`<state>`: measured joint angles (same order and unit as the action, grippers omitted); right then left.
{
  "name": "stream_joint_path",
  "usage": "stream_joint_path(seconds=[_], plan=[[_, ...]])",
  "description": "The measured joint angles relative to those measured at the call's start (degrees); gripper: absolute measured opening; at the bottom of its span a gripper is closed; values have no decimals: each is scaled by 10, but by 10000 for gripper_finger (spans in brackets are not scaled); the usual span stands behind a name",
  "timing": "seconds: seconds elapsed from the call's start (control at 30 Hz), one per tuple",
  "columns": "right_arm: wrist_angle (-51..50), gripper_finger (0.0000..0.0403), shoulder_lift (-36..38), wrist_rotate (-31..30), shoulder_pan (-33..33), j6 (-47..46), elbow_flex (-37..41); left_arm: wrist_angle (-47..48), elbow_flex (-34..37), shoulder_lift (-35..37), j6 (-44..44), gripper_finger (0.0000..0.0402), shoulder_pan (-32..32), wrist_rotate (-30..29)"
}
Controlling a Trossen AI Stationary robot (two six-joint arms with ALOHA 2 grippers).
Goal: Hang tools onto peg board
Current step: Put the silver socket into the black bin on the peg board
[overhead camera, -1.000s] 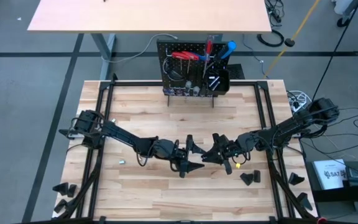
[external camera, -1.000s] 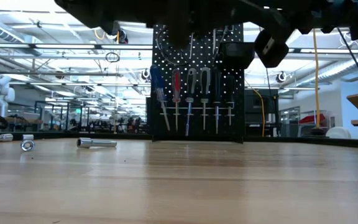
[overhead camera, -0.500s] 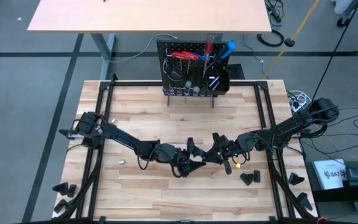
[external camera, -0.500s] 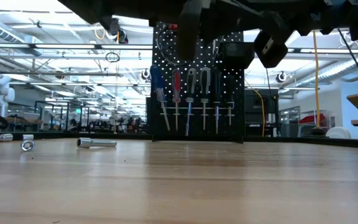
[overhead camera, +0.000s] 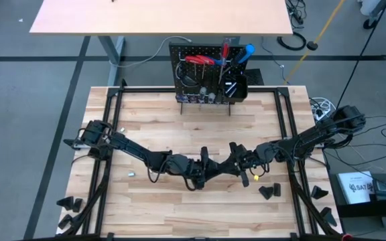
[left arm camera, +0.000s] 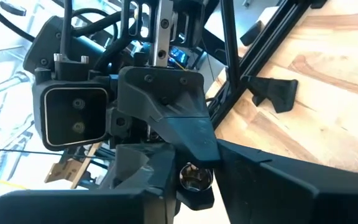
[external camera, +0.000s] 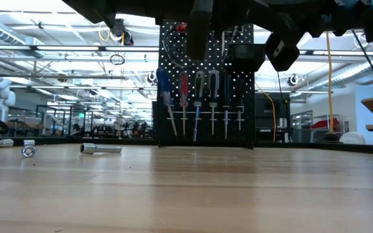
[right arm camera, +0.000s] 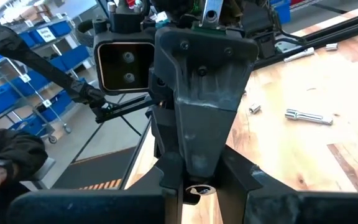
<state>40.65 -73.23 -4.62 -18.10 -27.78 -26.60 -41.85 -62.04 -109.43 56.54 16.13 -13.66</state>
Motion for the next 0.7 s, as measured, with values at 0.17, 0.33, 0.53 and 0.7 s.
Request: stream_joint_path(seconds=[0.17,0.33,0.53,0.7], plan=[[8,67,0,0,1,4,1,0,0,1,4,76,0,-1],[6,192,0,-14,5,5,1,0,0,1,0,75,1,-1],[28,302,8,-16,13,4,-3,19,2,-5,9,73,0,-14],[20,341,40,-14,13,24,-2,22,0,-1,9,73,1,-36]])
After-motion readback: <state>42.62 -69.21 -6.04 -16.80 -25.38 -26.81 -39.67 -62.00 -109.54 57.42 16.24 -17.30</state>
